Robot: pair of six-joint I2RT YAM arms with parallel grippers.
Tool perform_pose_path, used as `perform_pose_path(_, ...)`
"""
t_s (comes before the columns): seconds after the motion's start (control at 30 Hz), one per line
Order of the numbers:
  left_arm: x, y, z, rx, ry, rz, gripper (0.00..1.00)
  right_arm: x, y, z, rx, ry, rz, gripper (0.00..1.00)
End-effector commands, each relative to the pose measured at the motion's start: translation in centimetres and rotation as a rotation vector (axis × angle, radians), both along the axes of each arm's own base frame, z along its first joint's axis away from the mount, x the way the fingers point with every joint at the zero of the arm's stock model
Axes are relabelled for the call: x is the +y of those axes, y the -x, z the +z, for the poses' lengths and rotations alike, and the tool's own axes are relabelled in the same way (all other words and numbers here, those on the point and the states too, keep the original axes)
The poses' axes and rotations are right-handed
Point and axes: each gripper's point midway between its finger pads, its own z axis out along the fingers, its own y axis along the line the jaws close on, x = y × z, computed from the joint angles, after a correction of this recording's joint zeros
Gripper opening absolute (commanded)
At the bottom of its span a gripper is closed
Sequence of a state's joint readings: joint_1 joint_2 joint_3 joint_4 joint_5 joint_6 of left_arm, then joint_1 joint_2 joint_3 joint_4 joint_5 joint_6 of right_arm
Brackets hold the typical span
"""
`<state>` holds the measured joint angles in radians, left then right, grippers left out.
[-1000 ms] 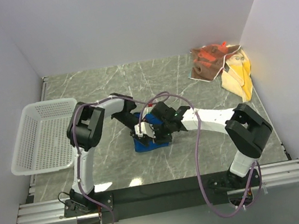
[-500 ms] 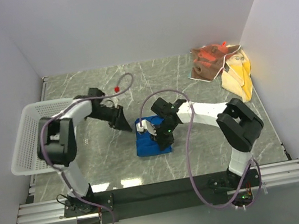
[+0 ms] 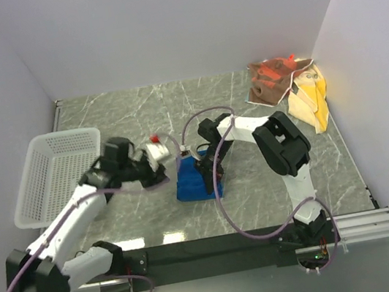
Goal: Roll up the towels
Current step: Roll the towel
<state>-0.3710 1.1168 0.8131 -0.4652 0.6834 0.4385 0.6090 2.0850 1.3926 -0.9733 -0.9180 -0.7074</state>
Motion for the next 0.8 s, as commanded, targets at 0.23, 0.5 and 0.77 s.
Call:
perform_pose_path(0.23, -6.3, 2.9, -3.8, -0.470, -0.296, -0.311, 0.61, -0.5, -0.5, -0.9, 0.145, 0.044, -0.027, 0.00)
perform_pose_path(0.5, -8.0, 3.4, -8.4, -0.543, -0.417, -0.408, 0.60, -0.6, -0.6, -1.0, 0.148, 0.048, -0.027, 0.00)
perform_pose_path(0.77, -7.5, 3.0, -12.3, -0.432, -0.531, -0.401, 0.37, -0.3, -1.8, -1.9, 0.114, 0.091, -0.071, 0.00)
